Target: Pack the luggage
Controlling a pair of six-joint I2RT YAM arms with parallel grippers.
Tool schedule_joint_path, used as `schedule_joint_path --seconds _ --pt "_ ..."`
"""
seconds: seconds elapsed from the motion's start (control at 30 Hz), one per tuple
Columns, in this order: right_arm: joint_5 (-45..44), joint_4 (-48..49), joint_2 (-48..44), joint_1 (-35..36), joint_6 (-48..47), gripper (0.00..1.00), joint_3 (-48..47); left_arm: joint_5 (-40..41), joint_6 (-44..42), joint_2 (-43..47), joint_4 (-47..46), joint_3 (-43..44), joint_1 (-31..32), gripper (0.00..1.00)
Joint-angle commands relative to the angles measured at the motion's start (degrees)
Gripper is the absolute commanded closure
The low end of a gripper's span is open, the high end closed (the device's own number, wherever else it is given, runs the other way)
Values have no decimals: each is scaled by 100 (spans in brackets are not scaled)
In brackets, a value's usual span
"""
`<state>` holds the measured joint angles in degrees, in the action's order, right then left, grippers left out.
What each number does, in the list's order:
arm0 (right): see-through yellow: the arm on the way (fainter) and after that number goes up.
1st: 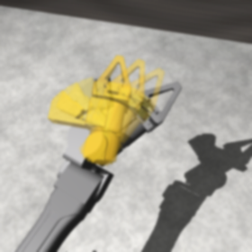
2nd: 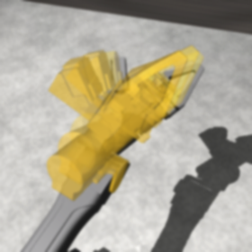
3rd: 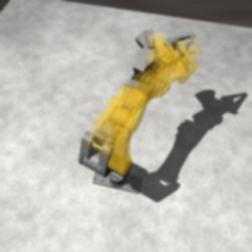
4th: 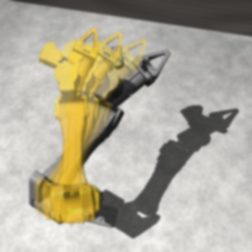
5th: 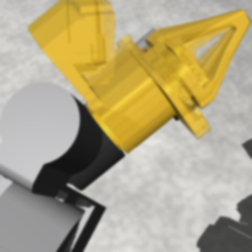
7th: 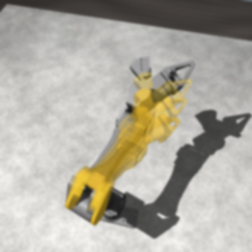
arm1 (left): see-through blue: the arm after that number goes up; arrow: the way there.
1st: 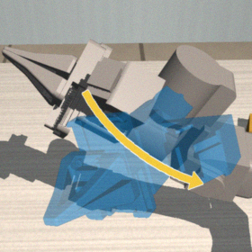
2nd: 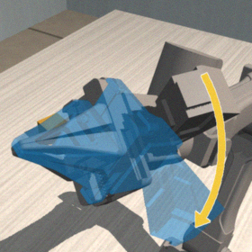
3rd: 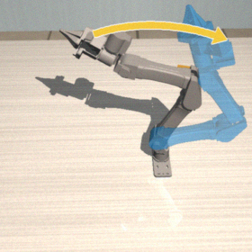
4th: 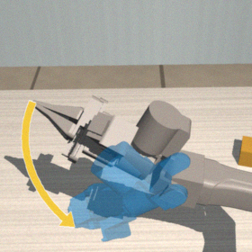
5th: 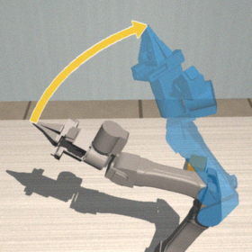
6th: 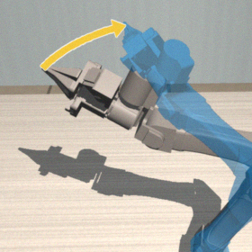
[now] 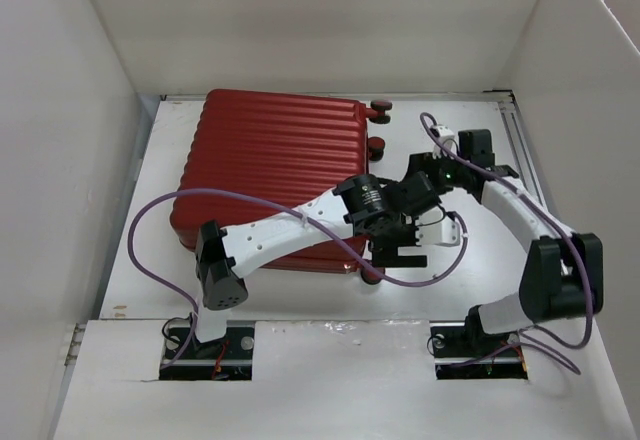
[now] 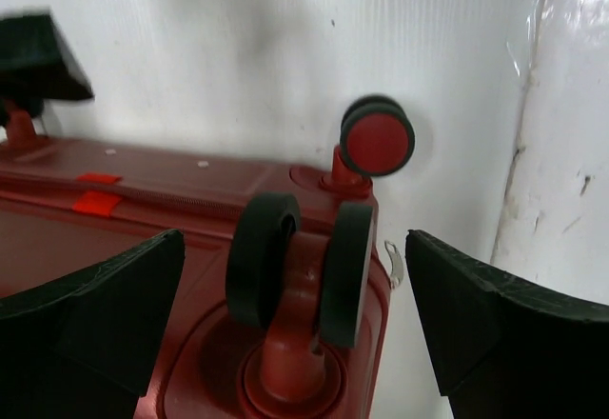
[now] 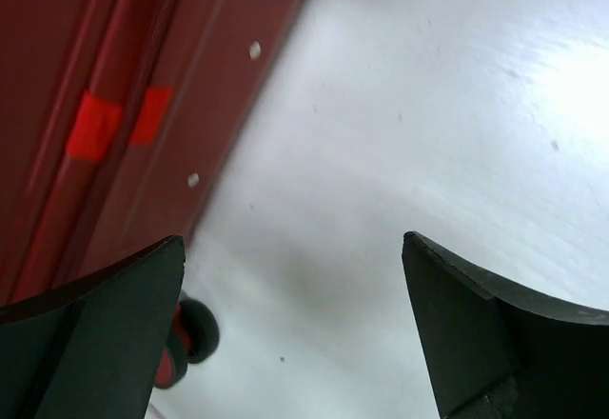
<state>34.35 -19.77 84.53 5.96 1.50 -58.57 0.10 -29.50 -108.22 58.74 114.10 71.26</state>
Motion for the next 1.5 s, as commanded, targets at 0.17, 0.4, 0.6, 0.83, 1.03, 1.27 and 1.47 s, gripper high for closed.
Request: schedule_joint_path --seconds 0.17,0.4,0.6,0.83,1.03,1.27,1.47 --pt "-411 -423 -1798 -174 -176 0 1153 60 -74 29 586 -247 -315 0" --pt "211 1017 -3801 -69 386 0 2664 -431 13 -31 418 -214 -570 100" --pt "-190 2255 -6101 677 1034 46 3982 -432 295 293 42 -108 -683 100" --pt "-2087 3260 -7232 2663 1679 64 5101 -195 672 364 -828 630 -1123 100" --pt "-3750 3883 -5775 4192 1029 44 4917 -387 1060 -320 -1251 1368 -1616 100" --pt "-5016 5123 -3937 4844 826 10 4540 -651 1139 -498 -1734 1343 -1686 100" --pt "-5385 5799 -2970 4845 957 18 4319 -871 1034 -296 -1813 991 -1686 100"
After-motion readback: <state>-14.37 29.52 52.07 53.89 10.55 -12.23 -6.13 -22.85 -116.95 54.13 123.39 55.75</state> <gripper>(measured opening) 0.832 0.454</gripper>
